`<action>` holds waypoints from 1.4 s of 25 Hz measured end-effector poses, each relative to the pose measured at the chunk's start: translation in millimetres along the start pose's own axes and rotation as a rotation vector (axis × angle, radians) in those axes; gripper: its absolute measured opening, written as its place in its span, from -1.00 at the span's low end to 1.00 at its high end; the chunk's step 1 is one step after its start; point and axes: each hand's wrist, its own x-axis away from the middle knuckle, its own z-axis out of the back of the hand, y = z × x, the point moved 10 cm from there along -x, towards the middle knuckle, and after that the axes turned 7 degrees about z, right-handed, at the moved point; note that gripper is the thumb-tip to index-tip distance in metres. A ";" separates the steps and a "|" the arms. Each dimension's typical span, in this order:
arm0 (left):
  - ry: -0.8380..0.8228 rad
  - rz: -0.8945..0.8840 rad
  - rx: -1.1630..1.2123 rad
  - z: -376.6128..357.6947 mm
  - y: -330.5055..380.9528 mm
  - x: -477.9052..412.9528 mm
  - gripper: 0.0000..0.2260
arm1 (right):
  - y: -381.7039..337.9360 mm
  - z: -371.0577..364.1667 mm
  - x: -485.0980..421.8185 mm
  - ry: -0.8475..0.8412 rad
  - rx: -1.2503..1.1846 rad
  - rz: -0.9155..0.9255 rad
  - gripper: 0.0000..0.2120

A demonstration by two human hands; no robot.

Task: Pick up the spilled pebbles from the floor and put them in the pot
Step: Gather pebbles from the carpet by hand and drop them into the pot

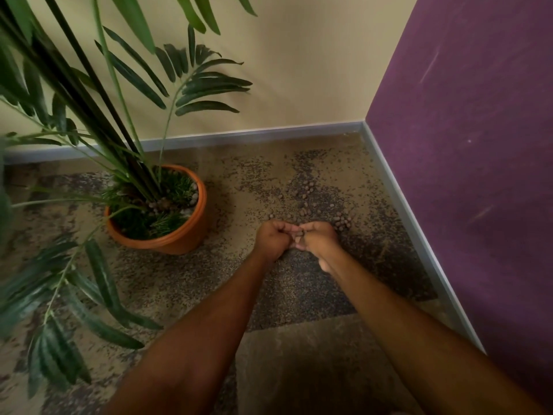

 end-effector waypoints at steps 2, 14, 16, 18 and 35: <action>-0.008 0.039 0.108 -1.2 -1.7 1.5 -0.76 | -0.9 -0.2 1.2 -0.012 -0.060 -0.015 -0.63; 0.176 0.084 0.456 38.2 33.1 42.5 -0.80 | -71.2 -21.0 24.2 -0.024 -0.048 0.069 -0.65; 0.237 0.067 0.450 65.1 46.7 54.2 -0.81 | -92.8 -40.0 33.3 -0.060 -0.085 0.089 -0.64; 0.289 0.051 0.454 97.3 58.2 67.9 -0.84 | -113.8 -67.0 45.4 -0.109 -0.116 0.113 -0.62; 0.474 0.234 0.689 231.8 29.6 132.0 -0.80 | -151.8 -224.6 123.2 -0.477 -0.067 -0.006 -0.41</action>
